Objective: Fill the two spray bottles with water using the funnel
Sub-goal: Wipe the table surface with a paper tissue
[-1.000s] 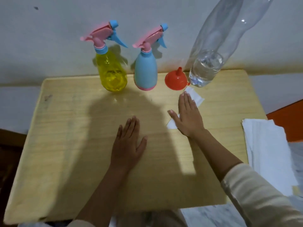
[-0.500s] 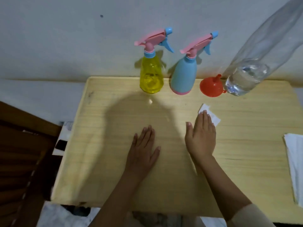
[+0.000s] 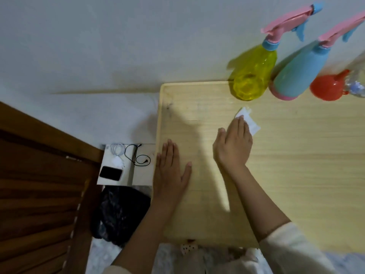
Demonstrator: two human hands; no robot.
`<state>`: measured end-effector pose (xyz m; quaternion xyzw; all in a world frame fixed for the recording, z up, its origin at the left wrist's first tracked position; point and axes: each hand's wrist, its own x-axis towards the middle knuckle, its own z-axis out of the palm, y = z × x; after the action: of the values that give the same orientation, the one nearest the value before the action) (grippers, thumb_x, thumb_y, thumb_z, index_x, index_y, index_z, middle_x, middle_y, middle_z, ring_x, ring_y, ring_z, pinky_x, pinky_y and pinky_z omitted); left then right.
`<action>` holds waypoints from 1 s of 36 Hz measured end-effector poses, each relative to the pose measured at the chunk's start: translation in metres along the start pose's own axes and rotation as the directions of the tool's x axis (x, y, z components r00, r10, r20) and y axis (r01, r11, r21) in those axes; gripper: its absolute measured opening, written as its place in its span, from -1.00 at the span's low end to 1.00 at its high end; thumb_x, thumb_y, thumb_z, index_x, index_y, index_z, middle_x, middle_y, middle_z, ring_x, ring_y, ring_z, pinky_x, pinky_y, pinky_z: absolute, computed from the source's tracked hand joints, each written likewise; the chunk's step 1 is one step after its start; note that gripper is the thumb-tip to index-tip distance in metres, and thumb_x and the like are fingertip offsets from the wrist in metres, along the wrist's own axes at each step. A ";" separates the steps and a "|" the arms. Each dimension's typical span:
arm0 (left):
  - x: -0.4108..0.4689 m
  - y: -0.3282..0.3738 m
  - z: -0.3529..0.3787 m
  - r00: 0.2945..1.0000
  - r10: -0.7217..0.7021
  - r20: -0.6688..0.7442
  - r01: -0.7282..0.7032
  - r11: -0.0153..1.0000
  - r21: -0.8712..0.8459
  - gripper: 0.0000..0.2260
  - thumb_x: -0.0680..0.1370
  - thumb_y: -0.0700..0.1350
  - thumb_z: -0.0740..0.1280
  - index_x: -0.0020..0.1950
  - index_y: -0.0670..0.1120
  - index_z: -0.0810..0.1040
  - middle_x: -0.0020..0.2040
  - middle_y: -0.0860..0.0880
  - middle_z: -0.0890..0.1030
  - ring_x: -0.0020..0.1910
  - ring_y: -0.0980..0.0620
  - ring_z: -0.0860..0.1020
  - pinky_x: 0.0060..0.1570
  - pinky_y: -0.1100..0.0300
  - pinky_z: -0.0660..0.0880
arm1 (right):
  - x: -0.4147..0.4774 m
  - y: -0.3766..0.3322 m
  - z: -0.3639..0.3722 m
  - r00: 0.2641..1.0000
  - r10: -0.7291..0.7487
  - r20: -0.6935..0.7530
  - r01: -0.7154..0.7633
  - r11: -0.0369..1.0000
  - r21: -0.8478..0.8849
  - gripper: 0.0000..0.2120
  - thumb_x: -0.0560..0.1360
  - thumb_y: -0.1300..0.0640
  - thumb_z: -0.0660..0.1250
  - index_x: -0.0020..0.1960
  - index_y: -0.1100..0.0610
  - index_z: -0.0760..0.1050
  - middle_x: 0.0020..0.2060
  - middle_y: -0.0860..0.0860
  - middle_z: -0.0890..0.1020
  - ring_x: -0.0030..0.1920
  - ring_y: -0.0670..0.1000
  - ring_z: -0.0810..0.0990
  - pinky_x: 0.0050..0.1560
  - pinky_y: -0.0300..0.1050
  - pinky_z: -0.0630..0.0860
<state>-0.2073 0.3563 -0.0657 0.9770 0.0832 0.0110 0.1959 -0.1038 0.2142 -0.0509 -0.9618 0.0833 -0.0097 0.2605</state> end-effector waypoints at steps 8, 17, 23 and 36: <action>0.002 -0.003 -0.004 0.999 -0.033 -0.005 0.033 0.999 -0.029 -0.28 0.53 0.26 -0.03 0.56 -0.13 -0.07 0.57 -0.04 -0.07 0.55 0.06 -0.11 0.45 0.25 -0.33 | 0.004 0.005 -0.010 0.982 -0.172 0.075 0.181 0.975 -0.127 -0.49 0.62 0.00 -0.01 0.49 0.24 0.12 0.51 0.13 0.15 0.52 0.09 0.08 0.49 0.01 0.03; 0.005 -0.001 -0.004 0.996 -0.088 -0.021 0.088 0.996 -0.004 -0.20 0.50 0.29 0.01 0.57 -0.17 -0.12 0.58 -0.09 -0.14 0.53 0.06 -0.25 0.47 0.18 -0.33 | 0.003 0.003 0.005 0.989 -0.111 0.102 0.130 0.969 -0.212 -0.31 0.60 -0.18 -0.06 0.52 0.26 -0.12 0.54 0.17 -0.06 0.54 0.11 -0.12 0.50 -0.02 -0.17; 0.004 0.000 -0.004 0.994 -0.113 -0.012 0.113 0.994 0.012 -0.18 0.49 0.31 -0.01 0.57 -0.15 -0.17 0.58 -0.08 -0.20 0.55 -0.02 -0.25 0.48 0.13 -0.34 | 0.015 -0.008 0.010 0.977 -0.153 0.147 0.181 0.963 -0.202 -0.26 0.58 -0.23 -0.08 0.52 0.26 -0.18 0.53 0.17 -0.11 0.54 0.10 -0.17 0.48 -0.05 -0.23; 0.005 -0.003 -0.003 0.995 -0.095 -0.008 0.095 0.995 0.010 -0.17 0.48 0.36 -0.10 0.55 -0.13 -0.25 0.57 -0.06 -0.25 0.52 0.05 -0.33 0.44 0.21 -0.39 | 0.018 -0.004 0.002 0.971 -0.191 0.147 0.213 0.964 -0.158 -0.40 0.62 -0.05 -0.04 0.53 0.24 -0.11 0.54 0.12 -0.06 0.54 0.07 -0.14 0.49 0.01 -0.21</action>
<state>-0.2029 0.3610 -0.0645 0.9729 0.1302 0.0049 0.1910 -0.0851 0.2161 -0.0513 -0.9828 -0.0320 0.0340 0.1787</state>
